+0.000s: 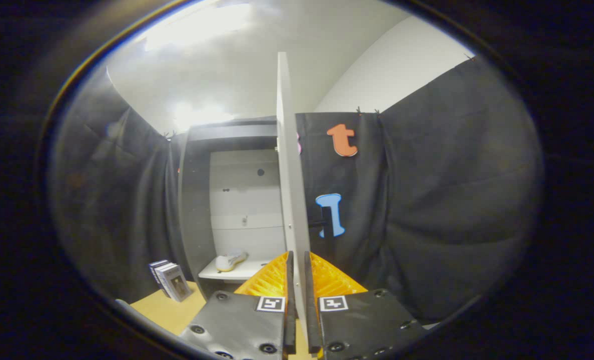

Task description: Open the shoe cabinet door, grab the shoes and put them into the shoe cabinet, then close the shoe cabinet door.

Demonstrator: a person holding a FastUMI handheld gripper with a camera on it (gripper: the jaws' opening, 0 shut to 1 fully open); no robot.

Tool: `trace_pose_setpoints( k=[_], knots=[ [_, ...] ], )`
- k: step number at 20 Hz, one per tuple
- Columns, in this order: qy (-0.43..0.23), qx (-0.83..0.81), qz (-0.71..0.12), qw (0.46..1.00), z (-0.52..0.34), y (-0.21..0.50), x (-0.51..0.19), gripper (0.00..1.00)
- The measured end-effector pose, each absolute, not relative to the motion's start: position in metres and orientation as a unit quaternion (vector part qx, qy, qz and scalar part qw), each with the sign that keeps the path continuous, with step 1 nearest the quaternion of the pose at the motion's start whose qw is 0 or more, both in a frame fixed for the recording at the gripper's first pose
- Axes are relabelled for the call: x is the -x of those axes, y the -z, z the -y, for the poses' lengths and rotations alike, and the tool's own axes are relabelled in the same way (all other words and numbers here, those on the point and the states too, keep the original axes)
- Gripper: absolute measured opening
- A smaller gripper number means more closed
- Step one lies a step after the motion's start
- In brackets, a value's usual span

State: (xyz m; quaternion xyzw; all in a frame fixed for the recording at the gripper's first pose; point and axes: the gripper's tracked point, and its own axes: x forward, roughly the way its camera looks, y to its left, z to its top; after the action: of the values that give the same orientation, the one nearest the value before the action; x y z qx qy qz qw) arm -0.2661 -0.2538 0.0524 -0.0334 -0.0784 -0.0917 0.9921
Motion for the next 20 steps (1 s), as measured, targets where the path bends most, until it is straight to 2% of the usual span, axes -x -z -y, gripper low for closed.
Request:
trace_pose_setpoints(
  k=[3, 7, 18, 20],
  knots=[
    [0.088, 0.034, 0.067, 0.993, 0.251, -0.044, 0.26, 0.1],
    [0.07, 0.024, 0.022, 0.997, 0.234, 0.002, 0.247, 0.1],
    [0.007, -0.035, -0.138, 0.99, 0.168, 0.214, 0.202, 0.11],
    [0.007, -0.043, -0.178, 0.983, 0.166, 0.265, 0.193, 0.2]
  ],
)
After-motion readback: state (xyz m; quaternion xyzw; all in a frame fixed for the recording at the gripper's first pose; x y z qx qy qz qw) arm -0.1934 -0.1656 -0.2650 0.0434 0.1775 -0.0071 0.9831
